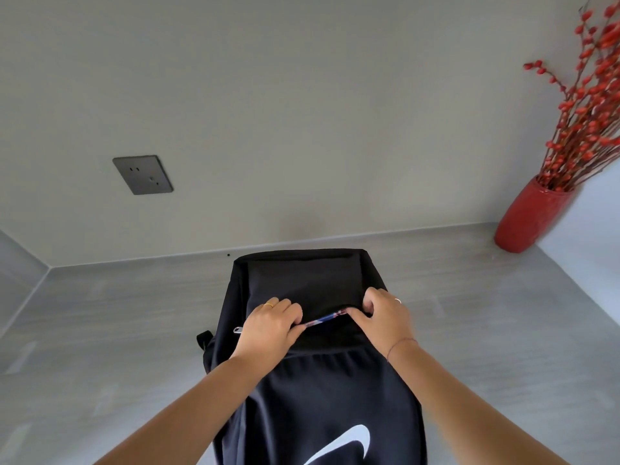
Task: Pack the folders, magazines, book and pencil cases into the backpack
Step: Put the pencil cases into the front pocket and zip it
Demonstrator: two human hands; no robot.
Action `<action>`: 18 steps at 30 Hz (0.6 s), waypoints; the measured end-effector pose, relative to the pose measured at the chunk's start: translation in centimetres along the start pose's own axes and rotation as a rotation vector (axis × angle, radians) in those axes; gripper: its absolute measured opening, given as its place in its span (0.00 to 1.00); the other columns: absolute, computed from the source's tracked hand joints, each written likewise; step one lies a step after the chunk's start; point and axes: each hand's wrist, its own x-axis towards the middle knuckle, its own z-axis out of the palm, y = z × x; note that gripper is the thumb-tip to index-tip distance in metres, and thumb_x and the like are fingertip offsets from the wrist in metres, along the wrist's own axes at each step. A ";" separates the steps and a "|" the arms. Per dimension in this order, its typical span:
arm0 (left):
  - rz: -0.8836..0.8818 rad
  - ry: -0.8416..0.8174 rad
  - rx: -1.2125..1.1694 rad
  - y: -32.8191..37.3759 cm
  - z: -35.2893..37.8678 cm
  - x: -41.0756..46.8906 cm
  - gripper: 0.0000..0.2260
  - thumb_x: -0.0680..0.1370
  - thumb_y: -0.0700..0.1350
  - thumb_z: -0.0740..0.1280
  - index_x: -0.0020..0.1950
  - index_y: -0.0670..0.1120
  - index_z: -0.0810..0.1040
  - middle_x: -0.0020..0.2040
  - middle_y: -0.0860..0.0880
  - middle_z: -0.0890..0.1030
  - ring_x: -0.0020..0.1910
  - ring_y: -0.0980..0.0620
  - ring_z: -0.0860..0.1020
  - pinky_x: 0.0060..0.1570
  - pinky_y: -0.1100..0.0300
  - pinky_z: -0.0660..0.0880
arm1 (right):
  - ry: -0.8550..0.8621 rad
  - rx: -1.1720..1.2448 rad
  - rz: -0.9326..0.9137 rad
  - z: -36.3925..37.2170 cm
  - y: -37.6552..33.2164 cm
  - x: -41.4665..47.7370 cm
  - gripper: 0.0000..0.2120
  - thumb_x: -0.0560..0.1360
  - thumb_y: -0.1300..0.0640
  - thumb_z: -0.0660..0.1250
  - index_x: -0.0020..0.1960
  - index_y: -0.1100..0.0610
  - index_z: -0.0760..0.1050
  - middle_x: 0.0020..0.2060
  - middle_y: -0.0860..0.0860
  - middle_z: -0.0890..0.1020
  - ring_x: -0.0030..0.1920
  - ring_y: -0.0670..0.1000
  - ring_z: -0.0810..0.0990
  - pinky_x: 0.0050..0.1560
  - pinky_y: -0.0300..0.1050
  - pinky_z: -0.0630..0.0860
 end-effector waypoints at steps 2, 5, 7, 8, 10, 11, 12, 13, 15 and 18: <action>-0.104 0.032 -0.026 -0.8 -0.1 -0.9 0.09 0.72 0.49 0.73 0.37 0.47 0.76 0.34 0.51 0.76 0.34 0.50 0.74 0.35 0.56 0.74 | -0.006 -0.044 0.034 -0.4 -0.8 -0.2 0.16 0.73 0.46 0.67 0.35 0.51 0.63 0.34 0.47 0.72 0.35 0.51 0.73 0.34 0.41 0.66; -0.329 0.073 -0.081 -2.9 -0.2 -2.9 0.08 0.75 0.52 0.68 0.44 0.49 0.76 0.42 0.53 0.75 0.41 0.52 0.73 0.43 0.57 0.72 | 0.067 -0.067 -0.032 -1.5 -3.2 -1.0 0.09 0.71 0.53 0.68 0.42 0.53 0.68 0.43 0.49 0.74 0.44 0.54 0.75 0.44 0.45 0.71; -0.530 0.004 -0.256 -4.3 -0.4 -4.5 0.07 0.77 0.54 0.65 0.48 0.51 0.74 0.44 0.55 0.75 0.43 0.55 0.74 0.44 0.59 0.71 | 0.180 0.007 -0.208 -1.4 -5.6 -2.2 0.09 0.66 0.59 0.68 0.46 0.55 0.74 0.44 0.52 0.76 0.45 0.56 0.76 0.45 0.50 0.73; -0.629 -0.068 -0.388 -4.8 -0.5 -5.0 0.07 0.77 0.55 0.64 0.47 0.52 0.73 0.43 0.55 0.77 0.42 0.55 0.75 0.42 0.60 0.72 | 0.189 0.065 -0.298 -1.0 -7.0 -2.9 0.11 0.65 0.60 0.68 0.47 0.56 0.76 0.44 0.53 0.77 0.45 0.57 0.76 0.45 0.50 0.74; -0.755 -0.204 -0.653 -5.2 -0.8 -5.7 0.06 0.76 0.54 0.66 0.45 0.52 0.74 0.37 0.52 0.80 0.36 0.56 0.77 0.37 0.62 0.74 | 0.044 0.109 -0.428 0.9 -9.6 -4.2 0.14 0.67 0.58 0.68 0.53 0.56 0.78 0.47 0.53 0.77 0.49 0.57 0.76 0.50 0.50 0.75; -0.776 -0.234 -0.727 -5.2 -0.9 -5.8 0.06 0.76 0.52 0.67 0.44 0.51 0.75 0.34 0.52 0.80 0.33 0.56 0.77 0.35 0.63 0.73 | -0.071 0.088 -0.451 1.9 -10.7 -4.6 0.17 0.70 0.54 0.68 0.57 0.55 0.77 0.51 0.53 0.76 0.53 0.56 0.75 0.55 0.49 0.73; -0.771 -0.242 -0.752 -5.2 -1.2 -5.9 0.05 0.76 0.50 0.68 0.43 0.50 0.76 0.31 0.52 0.79 0.30 0.57 0.75 0.34 0.62 0.73 | -0.175 0.052 -0.454 3.0 -11.5 -4.8 0.19 0.71 0.51 0.68 0.61 0.54 0.75 0.54 0.52 0.75 0.56 0.55 0.74 0.59 0.48 0.71; -0.752 -0.235 -0.758 -5.3 -1.5 -6.0 0.06 0.76 0.48 0.68 0.41 0.48 0.76 0.28 0.53 0.78 0.28 0.56 0.74 0.34 0.60 0.72 | -0.240 0.004 -0.445 4.0 -12.2 -4.8 0.21 0.72 0.49 0.67 0.64 0.54 0.73 0.56 0.52 0.74 0.58 0.54 0.73 0.60 0.48 0.70; -0.699 -0.205 -0.748 -5.5 -2.1 -5.9 0.08 0.76 0.47 0.67 0.37 0.50 0.77 0.27 0.54 0.78 0.27 0.57 0.74 0.35 0.59 0.72 | -0.233 0.031 -0.422 5.0 -13.2 -4.9 0.20 0.73 0.49 0.68 0.62 0.54 0.75 0.54 0.52 0.77 0.56 0.53 0.75 0.59 0.48 0.71; -0.632 -0.152 -0.811 -5.4 -2.7 -6.0 0.11 0.78 0.50 0.65 0.36 0.56 0.78 0.33 0.55 0.79 0.32 0.61 0.75 0.39 0.64 0.72 | -0.114 0.192 -0.363 5.2 -13.6 -5.0 0.09 0.74 0.54 0.67 0.50 0.56 0.82 0.43 0.53 0.80 0.45 0.52 0.77 0.51 0.49 0.74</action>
